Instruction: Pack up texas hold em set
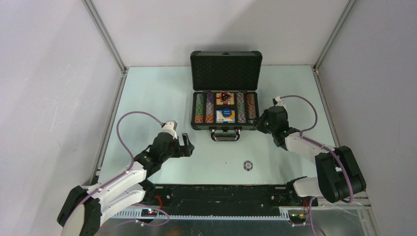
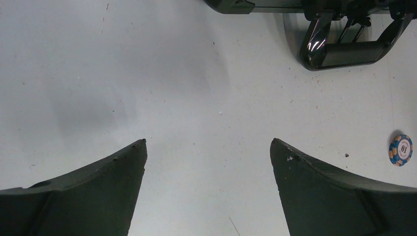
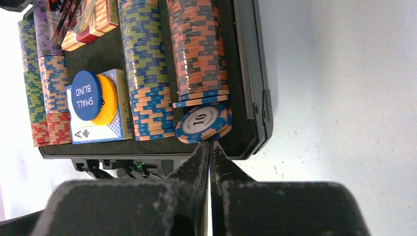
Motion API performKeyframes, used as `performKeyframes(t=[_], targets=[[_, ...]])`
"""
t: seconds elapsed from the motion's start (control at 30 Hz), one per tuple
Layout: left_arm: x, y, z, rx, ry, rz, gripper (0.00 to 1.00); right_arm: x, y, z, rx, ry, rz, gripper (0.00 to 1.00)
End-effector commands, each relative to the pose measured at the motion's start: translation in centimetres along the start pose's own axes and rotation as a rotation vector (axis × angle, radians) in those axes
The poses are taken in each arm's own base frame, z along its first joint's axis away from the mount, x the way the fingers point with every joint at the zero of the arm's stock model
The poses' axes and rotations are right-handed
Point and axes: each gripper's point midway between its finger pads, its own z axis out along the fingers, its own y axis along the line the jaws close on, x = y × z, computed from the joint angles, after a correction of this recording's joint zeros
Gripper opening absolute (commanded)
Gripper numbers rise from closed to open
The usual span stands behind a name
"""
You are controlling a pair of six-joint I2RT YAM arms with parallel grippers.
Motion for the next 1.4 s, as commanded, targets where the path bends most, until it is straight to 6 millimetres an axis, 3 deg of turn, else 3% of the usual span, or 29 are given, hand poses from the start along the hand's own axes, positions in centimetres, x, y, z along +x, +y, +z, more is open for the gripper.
performKeyframes(t=[0.0, 0.63, 1.37], targets=[[-2.6, -1.1, 0.0, 0.027, -0.071, 0.016, 1.00, -2.0, 1.7, 0.5, -0.041, -0.049, -0.036, 0.00], [-2.6, -1.1, 0.1, 0.024, -0.067, 0.016, 1.00, -3.8, 2.8, 1.2, -0.049, -0.088, -0.067, 0.00], [-2.5, -1.0, 0.1, 0.024, -0.065, 0.017, 1.00, -3.8, 2.9, -1.0, -0.028, -0.081, -0.100, 0.00]])
